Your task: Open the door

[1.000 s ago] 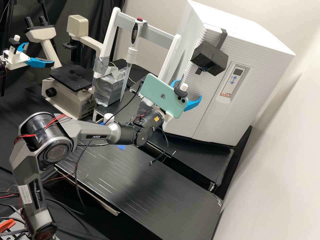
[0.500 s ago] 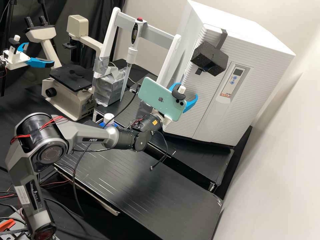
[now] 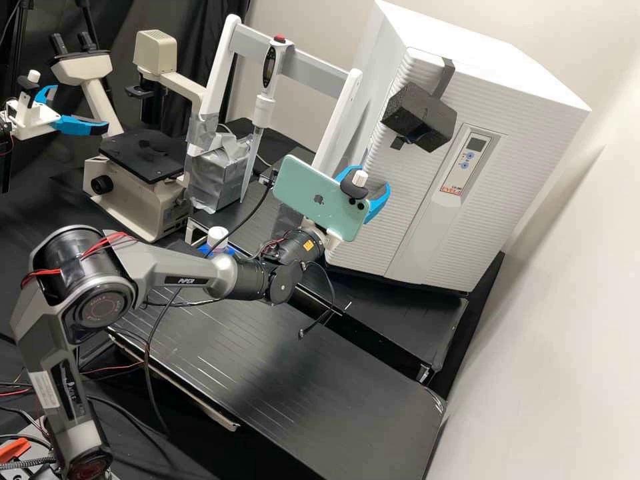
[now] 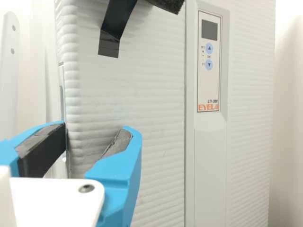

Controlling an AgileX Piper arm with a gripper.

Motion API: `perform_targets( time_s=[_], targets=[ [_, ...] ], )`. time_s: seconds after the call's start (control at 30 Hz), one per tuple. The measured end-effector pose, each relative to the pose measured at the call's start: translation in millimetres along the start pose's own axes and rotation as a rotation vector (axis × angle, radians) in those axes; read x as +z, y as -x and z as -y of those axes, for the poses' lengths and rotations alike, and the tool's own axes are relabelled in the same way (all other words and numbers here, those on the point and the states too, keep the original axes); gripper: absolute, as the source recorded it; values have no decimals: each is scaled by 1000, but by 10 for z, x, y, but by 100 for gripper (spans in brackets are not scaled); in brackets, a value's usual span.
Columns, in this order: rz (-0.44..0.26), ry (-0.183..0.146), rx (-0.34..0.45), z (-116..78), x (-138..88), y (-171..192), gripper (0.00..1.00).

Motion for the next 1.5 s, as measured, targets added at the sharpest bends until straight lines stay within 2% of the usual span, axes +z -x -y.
perform_targets(
  time_s=[0.53,0.9,1.07,1.23,1.33,1.4,1.5],
  targets=[
    [-12,7,0,-10,21,23,0],
    [-52,9,46,-96,198,299,0],
    [-36,-20,118,-164,295,593,0],
    [11,-52,196,-187,414,856,0],
    [49,-91,260,-214,492,945,0],
    [60,-106,280,-216,511,963,0],
    [56,-108,283,-214,513,967,0]
  ],
)
